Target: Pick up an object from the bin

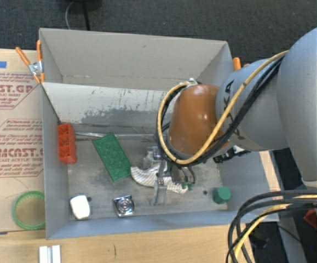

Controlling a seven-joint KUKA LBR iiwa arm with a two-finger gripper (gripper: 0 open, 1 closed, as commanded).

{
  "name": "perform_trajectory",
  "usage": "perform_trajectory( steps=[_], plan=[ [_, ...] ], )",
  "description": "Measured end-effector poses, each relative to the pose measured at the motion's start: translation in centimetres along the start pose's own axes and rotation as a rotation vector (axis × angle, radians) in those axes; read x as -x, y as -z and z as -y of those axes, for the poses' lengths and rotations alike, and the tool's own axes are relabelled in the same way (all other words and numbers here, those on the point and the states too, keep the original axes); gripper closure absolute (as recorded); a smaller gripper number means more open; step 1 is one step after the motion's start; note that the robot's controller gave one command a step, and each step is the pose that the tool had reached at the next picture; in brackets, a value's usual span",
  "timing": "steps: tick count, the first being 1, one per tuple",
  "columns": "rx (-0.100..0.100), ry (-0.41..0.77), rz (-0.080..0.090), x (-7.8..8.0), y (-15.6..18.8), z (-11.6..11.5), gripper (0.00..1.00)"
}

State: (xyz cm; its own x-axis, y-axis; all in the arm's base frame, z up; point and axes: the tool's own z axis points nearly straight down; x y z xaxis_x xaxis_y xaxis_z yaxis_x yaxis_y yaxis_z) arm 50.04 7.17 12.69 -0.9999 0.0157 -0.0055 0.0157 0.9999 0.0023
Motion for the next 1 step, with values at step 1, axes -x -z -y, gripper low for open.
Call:
perform_trajectory(
  steps=[1],
  plan=[
    [0.003,-0.043,0.002,0.21,-0.8,1.07,0.0]
  ],
)
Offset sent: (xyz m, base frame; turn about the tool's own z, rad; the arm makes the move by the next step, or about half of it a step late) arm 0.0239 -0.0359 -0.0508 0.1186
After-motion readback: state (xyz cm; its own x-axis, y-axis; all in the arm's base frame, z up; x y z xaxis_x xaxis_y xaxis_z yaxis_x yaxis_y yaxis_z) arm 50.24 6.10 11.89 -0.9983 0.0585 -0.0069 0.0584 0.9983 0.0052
